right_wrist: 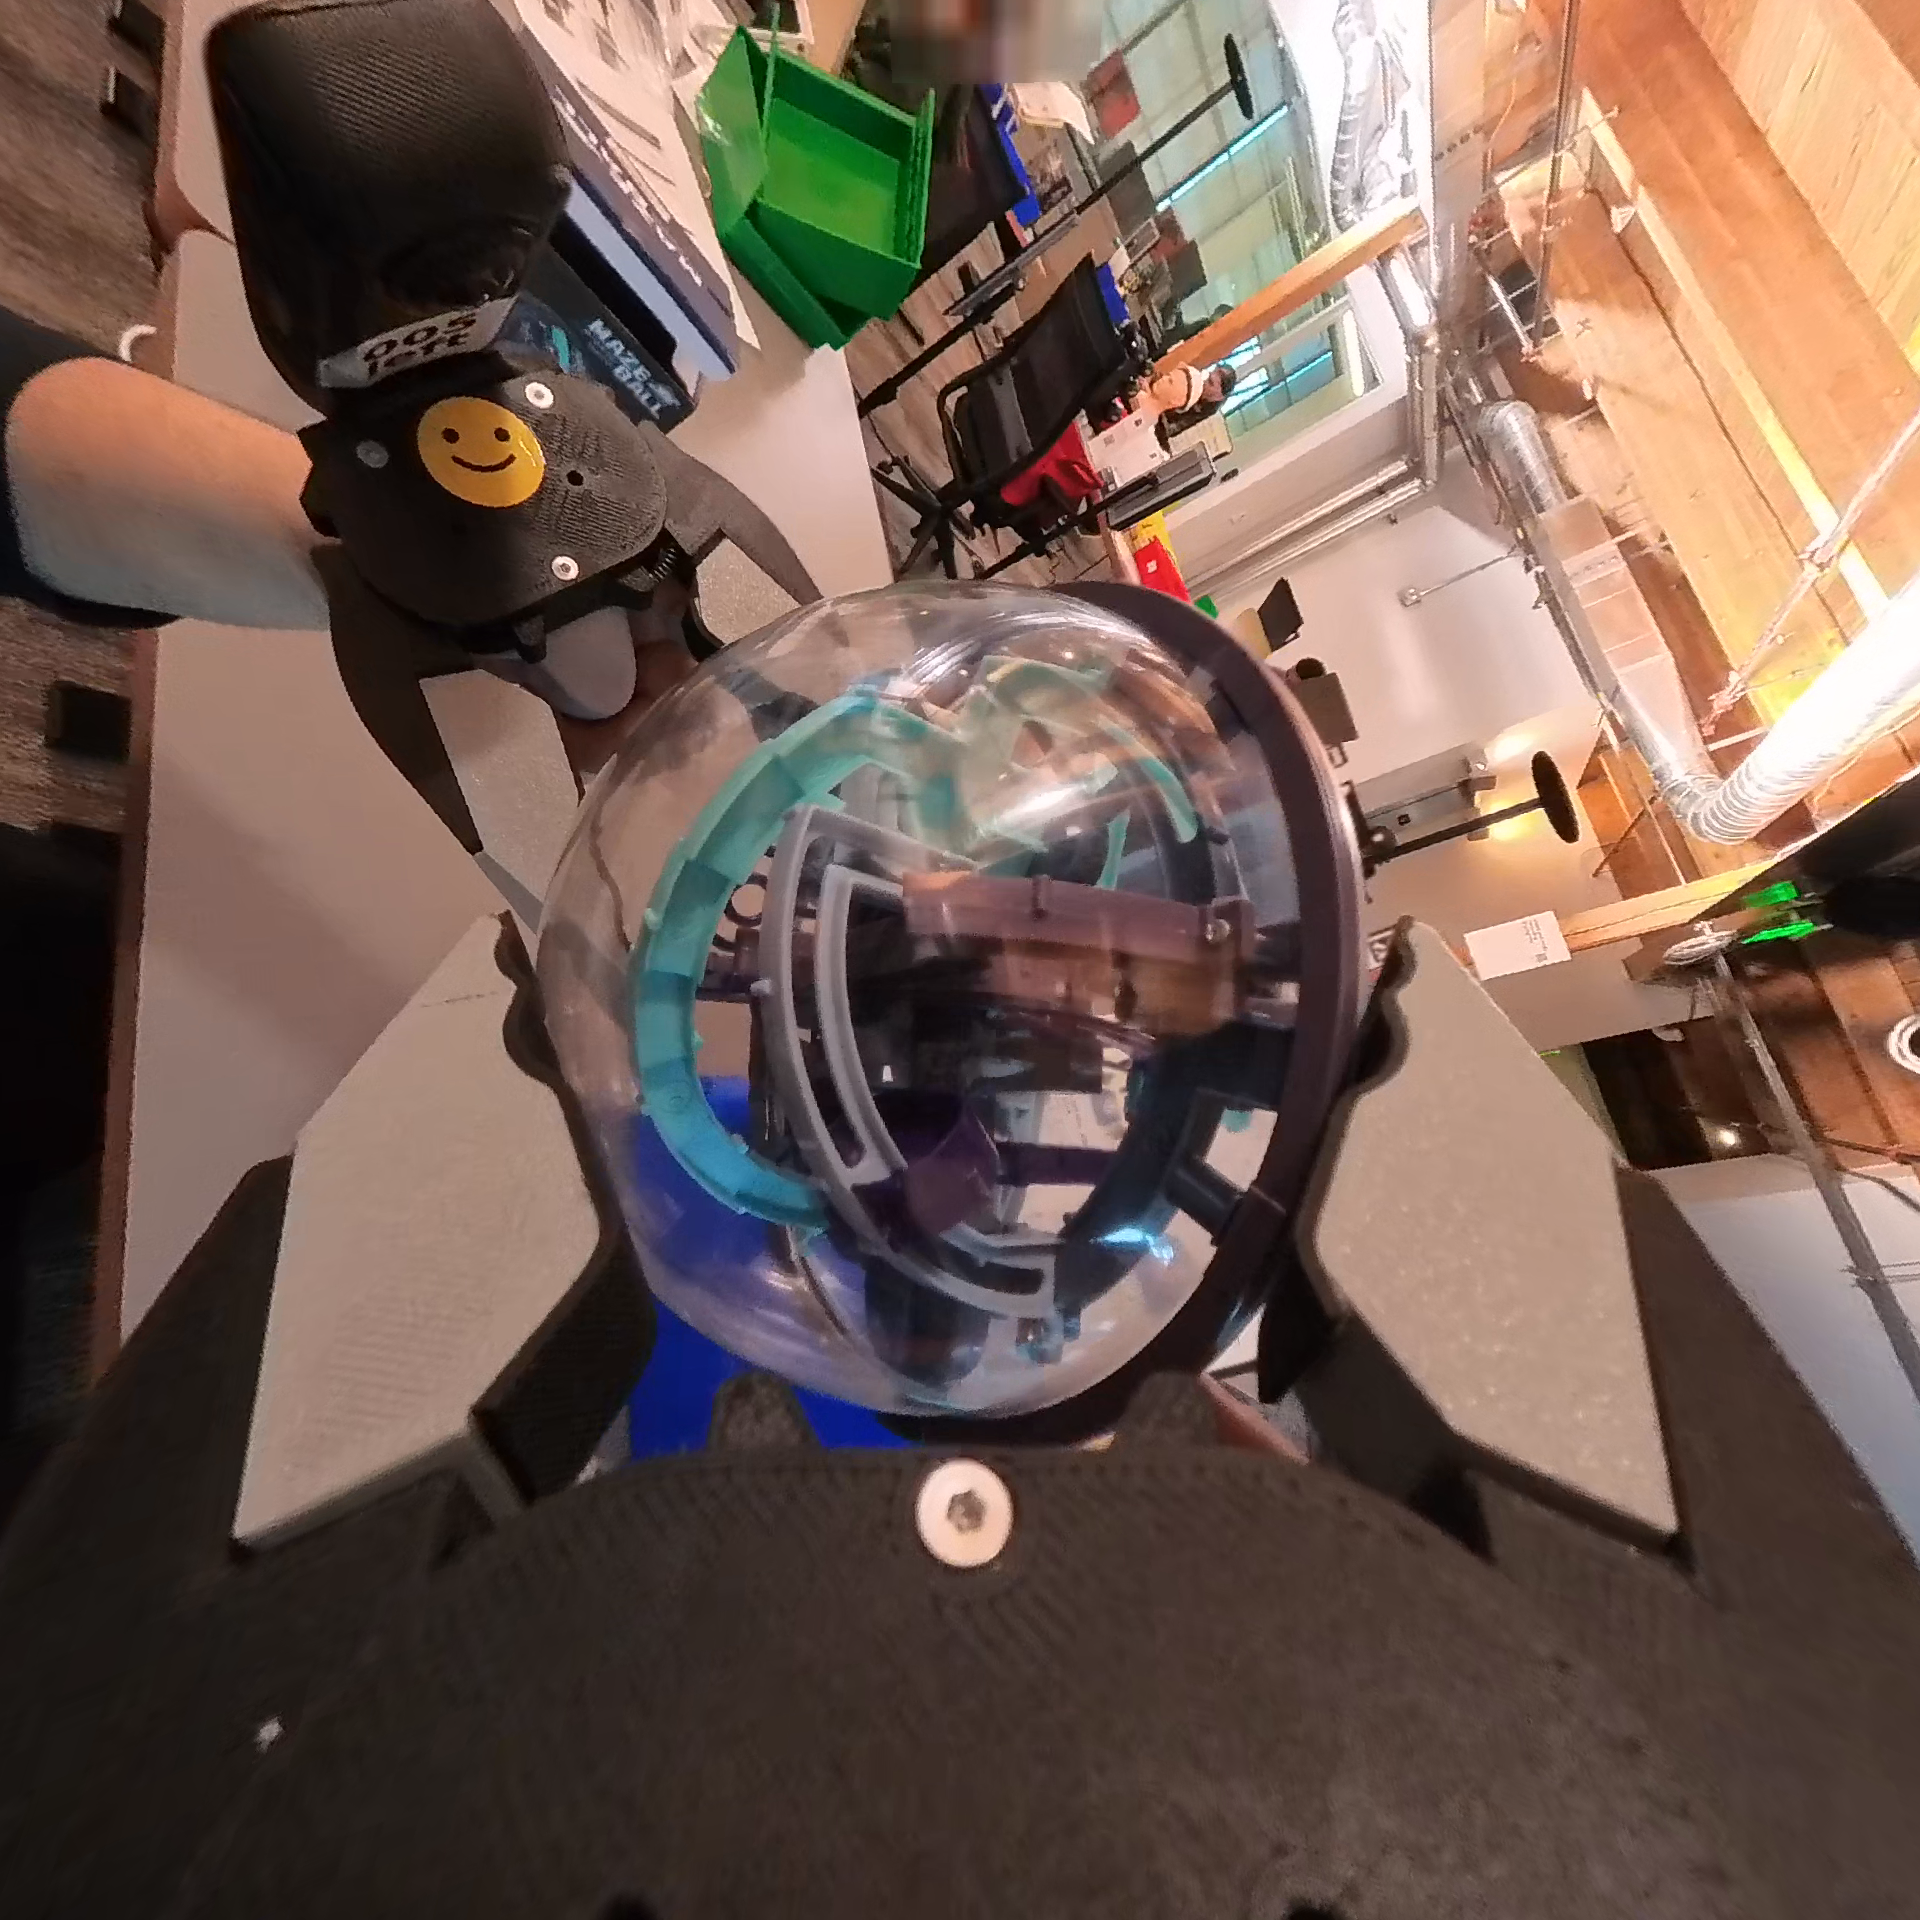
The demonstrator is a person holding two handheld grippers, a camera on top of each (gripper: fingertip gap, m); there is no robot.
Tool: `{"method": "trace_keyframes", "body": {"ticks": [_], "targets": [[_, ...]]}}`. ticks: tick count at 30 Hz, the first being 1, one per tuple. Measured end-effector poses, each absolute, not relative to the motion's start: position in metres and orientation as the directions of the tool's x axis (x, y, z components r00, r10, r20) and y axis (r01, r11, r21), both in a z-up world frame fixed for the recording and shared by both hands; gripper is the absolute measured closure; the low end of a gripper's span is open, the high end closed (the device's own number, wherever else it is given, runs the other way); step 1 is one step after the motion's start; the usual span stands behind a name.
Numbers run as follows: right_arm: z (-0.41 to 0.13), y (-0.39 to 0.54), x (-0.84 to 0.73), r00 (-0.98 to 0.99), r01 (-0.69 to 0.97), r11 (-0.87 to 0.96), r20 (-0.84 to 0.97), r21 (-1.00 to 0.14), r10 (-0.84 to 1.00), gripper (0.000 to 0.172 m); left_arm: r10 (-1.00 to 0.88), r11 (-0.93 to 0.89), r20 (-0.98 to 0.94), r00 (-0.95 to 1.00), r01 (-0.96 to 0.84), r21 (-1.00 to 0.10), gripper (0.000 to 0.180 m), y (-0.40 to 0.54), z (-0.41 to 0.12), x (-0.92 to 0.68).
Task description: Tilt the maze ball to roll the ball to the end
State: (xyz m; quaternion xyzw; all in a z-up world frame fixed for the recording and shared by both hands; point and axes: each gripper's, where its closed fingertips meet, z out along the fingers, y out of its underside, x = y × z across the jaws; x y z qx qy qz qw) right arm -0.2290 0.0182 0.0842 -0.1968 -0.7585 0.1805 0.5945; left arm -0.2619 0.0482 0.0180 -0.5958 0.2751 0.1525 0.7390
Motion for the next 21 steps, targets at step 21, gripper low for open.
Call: {"method": "trace_keyframes", "body": {"ticks": [21], "targets": [[0.066, 0.024, -0.237, -0.260, 0.129, 0.827, 0.786, -0.548, 0.561, 0.021, -0.155, 0.207, -0.521, 0.839, -0.488, -0.848, 0.083, 0.051, -0.005, -0.263]]}}
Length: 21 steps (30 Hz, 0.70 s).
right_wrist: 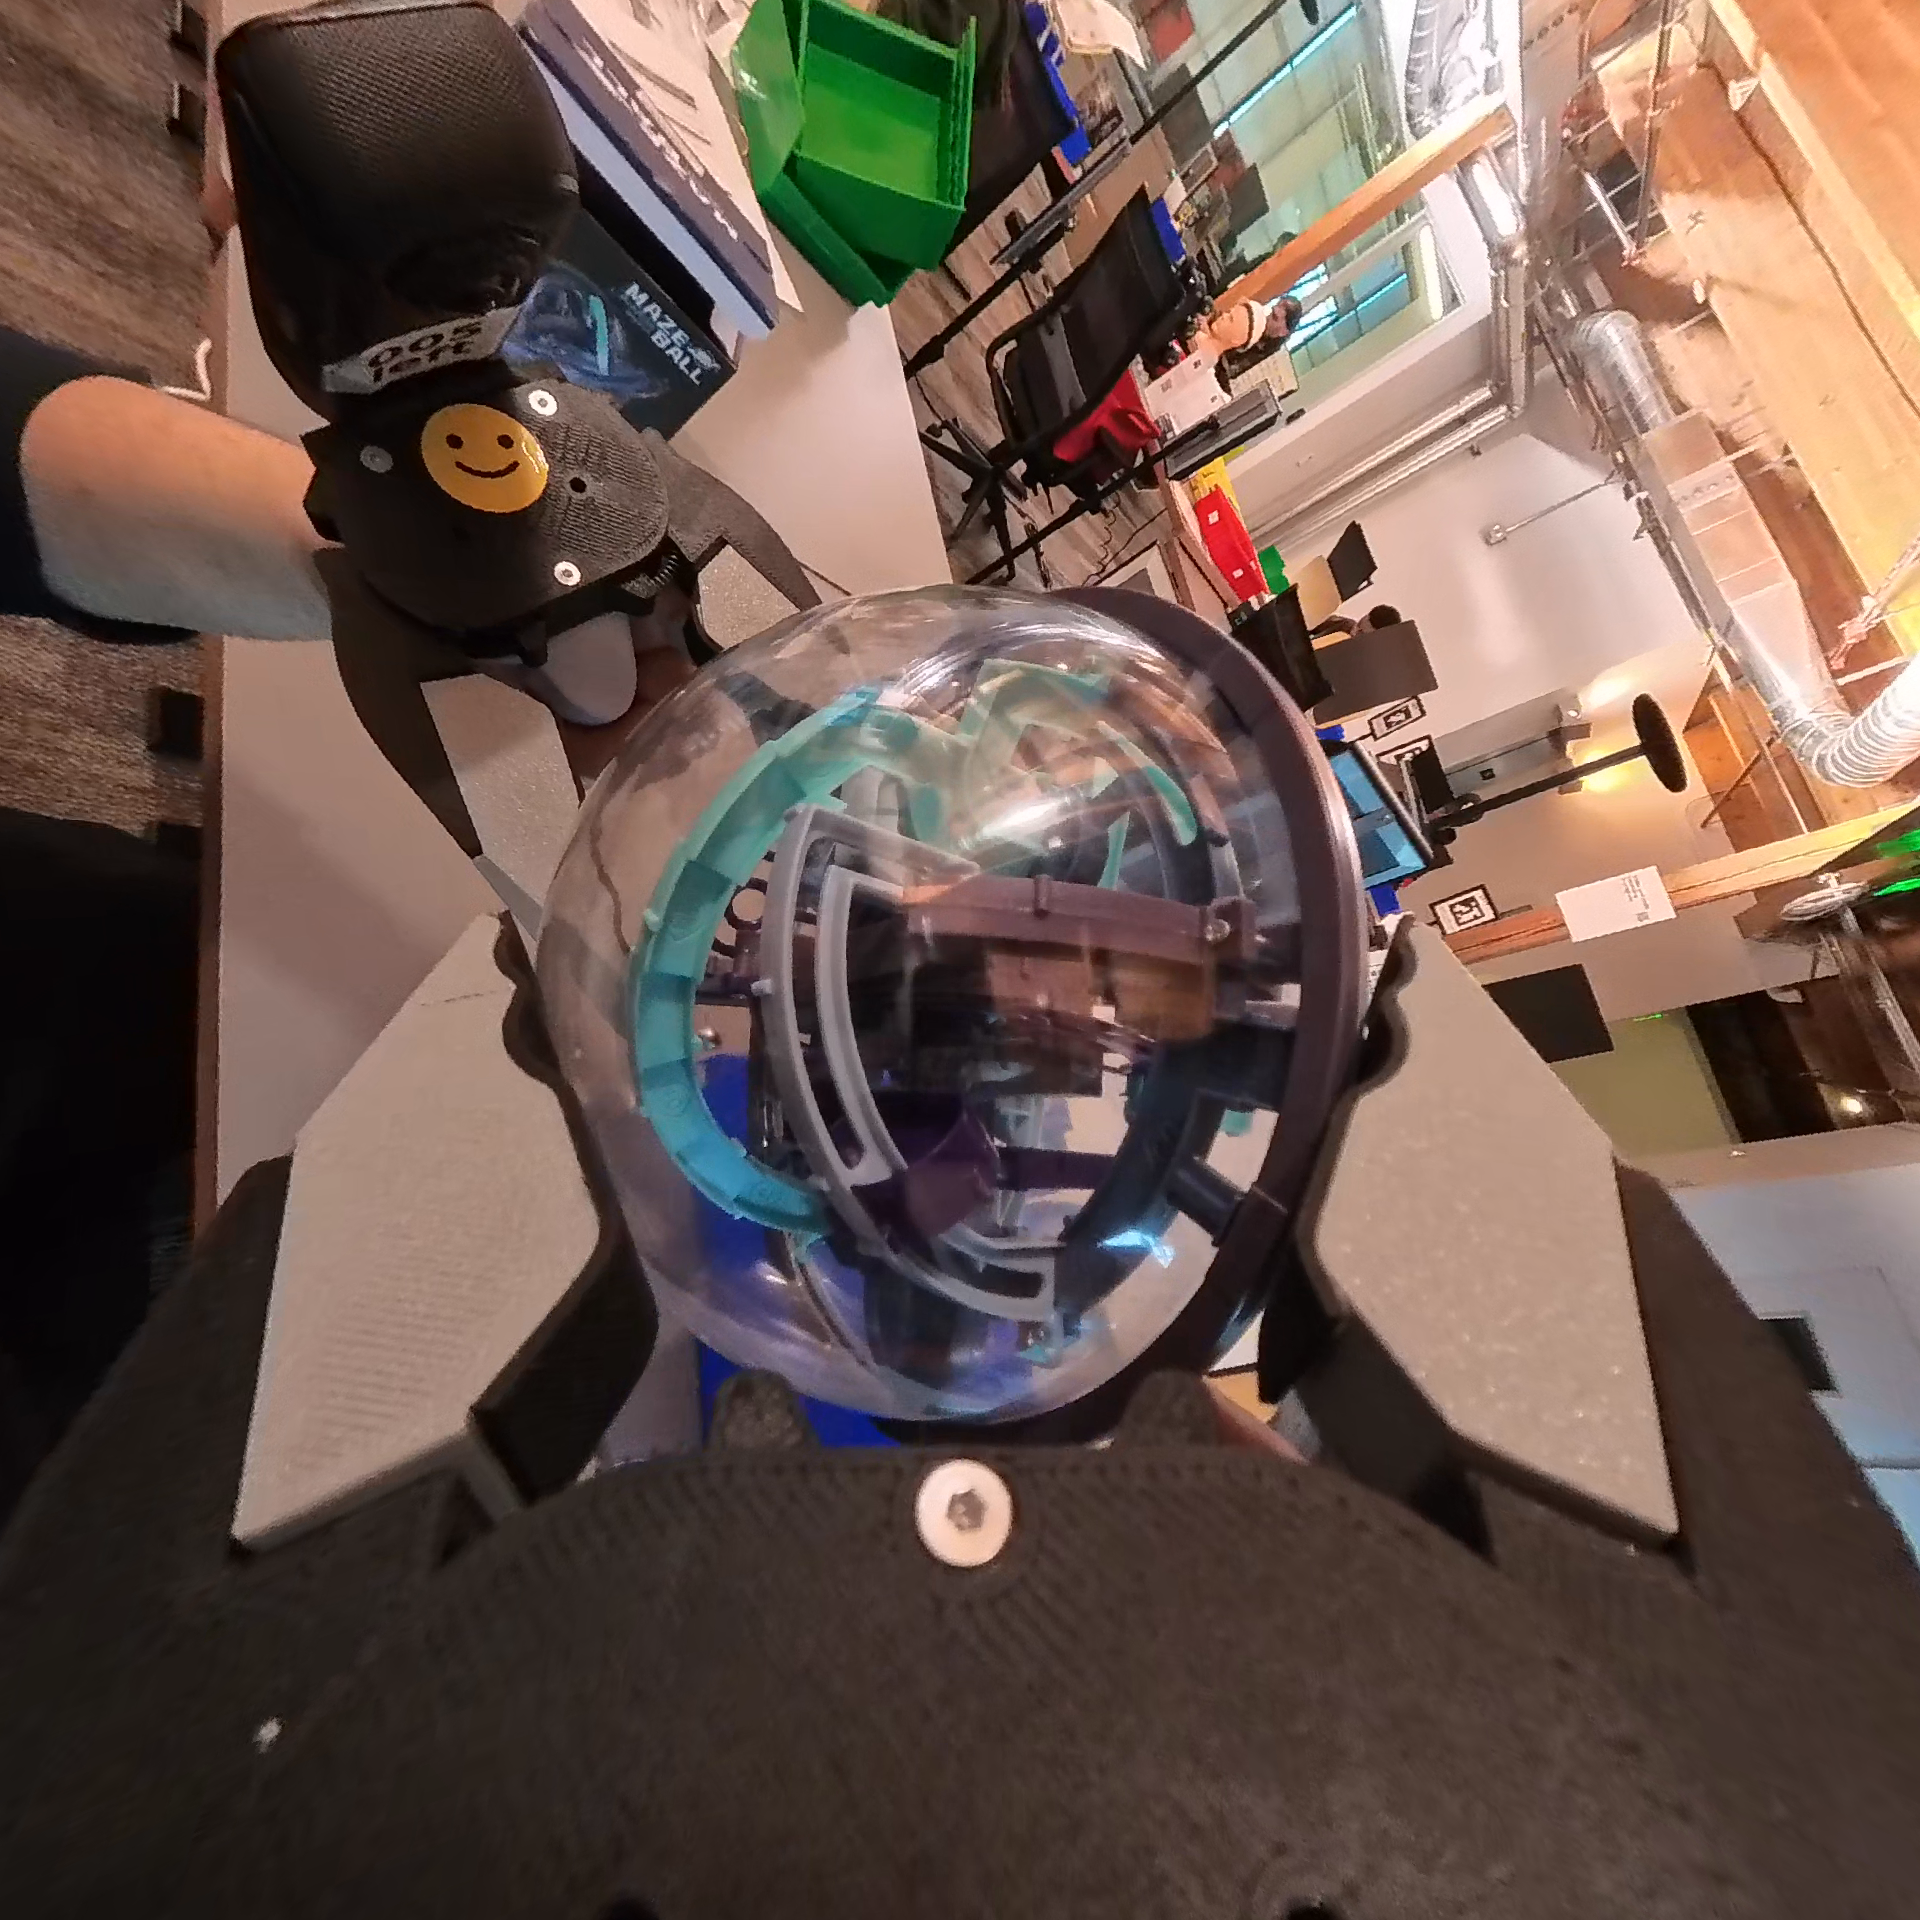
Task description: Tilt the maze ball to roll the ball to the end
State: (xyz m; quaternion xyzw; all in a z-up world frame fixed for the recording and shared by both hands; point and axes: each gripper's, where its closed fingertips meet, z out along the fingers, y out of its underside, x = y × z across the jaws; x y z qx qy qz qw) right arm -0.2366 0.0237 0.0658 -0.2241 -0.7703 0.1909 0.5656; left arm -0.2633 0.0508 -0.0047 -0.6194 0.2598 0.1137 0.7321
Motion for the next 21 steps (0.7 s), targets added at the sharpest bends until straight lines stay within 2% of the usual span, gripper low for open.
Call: {"method": "trace_keyframes", "body": {"ticks": [21], "targets": [[0.0627, 0.0231, -0.2337, -0.259, 0.134, 0.825, 0.784, -0.549, 0.564, 0.021, -0.168, 0.207, -0.512, 0.843, -0.477, -0.854, 0.083, 0.0513, -0.0086, -0.2589]]}}
